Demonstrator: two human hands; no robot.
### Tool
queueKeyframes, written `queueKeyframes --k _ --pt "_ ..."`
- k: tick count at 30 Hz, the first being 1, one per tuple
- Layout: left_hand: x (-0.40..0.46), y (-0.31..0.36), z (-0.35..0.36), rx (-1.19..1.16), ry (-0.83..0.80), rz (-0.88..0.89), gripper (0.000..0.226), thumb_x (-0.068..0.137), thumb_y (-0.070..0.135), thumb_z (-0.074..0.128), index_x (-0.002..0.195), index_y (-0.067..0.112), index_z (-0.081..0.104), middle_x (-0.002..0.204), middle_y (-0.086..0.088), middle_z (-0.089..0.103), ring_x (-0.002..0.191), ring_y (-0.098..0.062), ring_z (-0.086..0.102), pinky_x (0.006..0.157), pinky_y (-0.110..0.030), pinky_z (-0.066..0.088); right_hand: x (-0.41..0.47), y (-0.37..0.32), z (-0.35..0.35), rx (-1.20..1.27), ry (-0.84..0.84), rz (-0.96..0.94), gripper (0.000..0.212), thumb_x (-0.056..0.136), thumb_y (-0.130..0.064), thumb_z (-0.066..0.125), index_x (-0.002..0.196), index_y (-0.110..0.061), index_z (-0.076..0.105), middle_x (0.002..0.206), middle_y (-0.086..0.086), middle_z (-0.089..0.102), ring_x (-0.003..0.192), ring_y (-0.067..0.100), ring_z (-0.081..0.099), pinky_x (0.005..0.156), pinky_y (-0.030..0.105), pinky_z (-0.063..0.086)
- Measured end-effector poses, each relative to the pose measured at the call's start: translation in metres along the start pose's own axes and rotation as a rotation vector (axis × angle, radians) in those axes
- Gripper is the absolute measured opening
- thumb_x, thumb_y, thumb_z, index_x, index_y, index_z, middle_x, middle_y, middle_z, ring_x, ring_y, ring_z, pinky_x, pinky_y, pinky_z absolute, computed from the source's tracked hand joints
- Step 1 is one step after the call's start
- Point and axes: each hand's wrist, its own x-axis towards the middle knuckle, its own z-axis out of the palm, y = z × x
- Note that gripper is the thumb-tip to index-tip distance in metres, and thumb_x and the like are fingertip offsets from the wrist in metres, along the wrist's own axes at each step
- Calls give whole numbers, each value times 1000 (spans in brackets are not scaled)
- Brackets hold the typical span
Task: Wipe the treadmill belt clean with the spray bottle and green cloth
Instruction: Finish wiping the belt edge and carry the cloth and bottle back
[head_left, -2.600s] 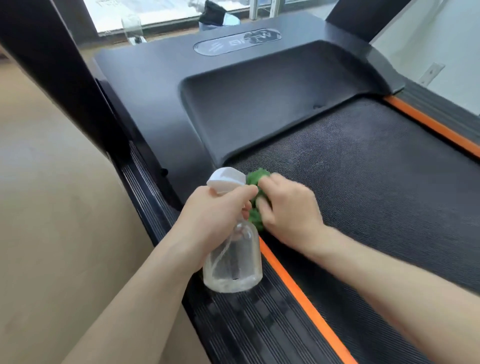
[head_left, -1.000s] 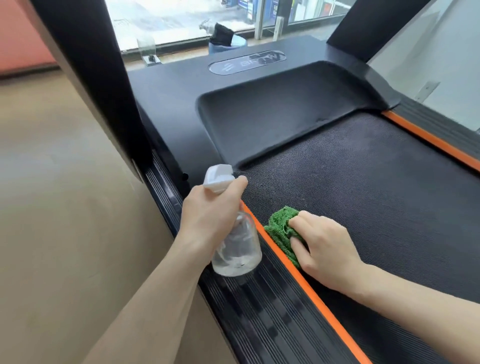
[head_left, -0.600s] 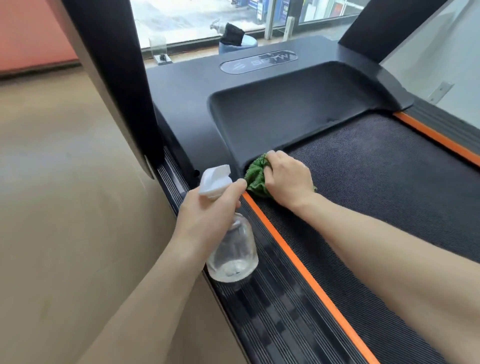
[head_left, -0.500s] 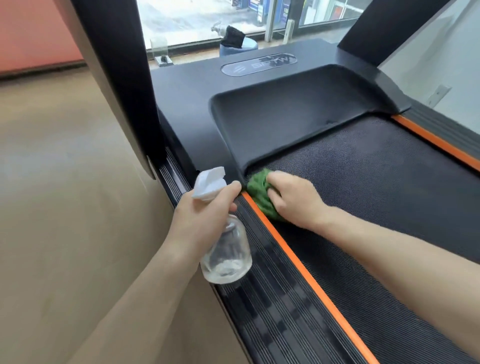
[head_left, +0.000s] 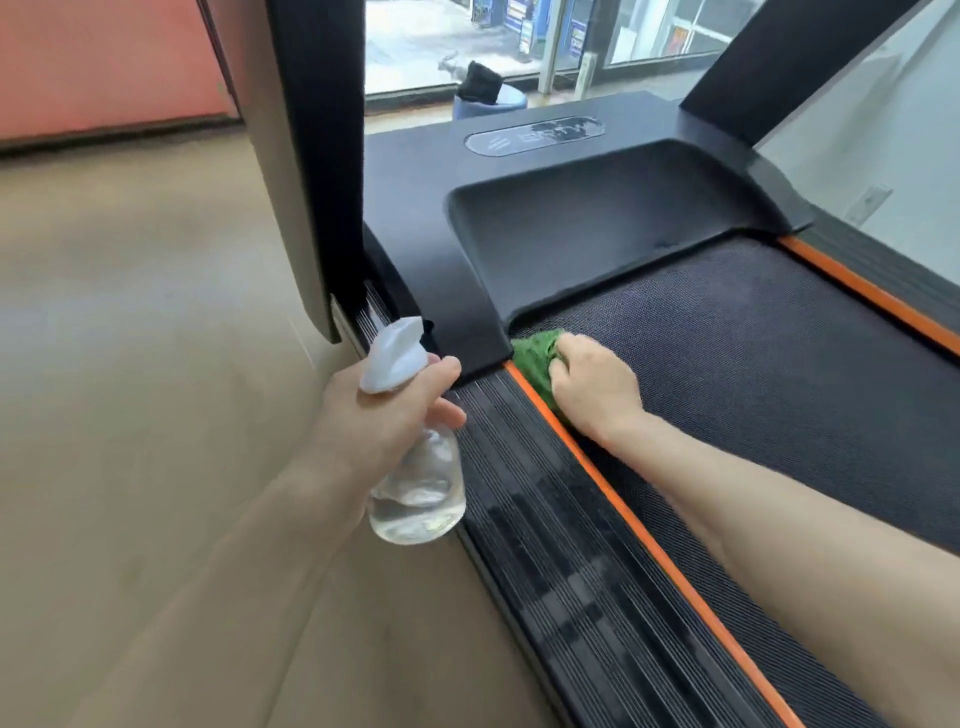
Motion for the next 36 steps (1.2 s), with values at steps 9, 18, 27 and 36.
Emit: queueKeyframes --k 9,18,27,36 --pt "-16 0 -24 28 -9 -50 23 93 45 77 91 23 75 84 1 83 79 -15 73 86 -39 57 -12 -34 -71 154 -168 46 12 90 -28 58 92 -19 66 96 2 68 95 26 58 78 32 42" --pt "-22 1 -69 -281 68 -35 27 98 35 74 112 12 77 96 -2 79 84 -16 75 74 -30 61 -38 -177 -85 915 -419 177 24 88 -31 71 95 -8 72 88 10 76 81 25 74 73 33 59" --pt "-31 -2 -96 -470 -82 -250 30 104 34 63 110 9 78 96 -9 78 71 -19 71 65 -29 61 -52 -209 -63 1205 -342 356 26 83 -24 76 105 -12 71 95 9 76 84 24 74 70 34 61" --pt "-18 -13 -116 -342 216 -39 18 89 4 79 99 18 73 74 4 77 70 -15 75 60 -26 61 -61 -189 -50 1047 -500 335 52 85 -8 72 132 -19 51 119 11 64 89 22 71 50 20 50"
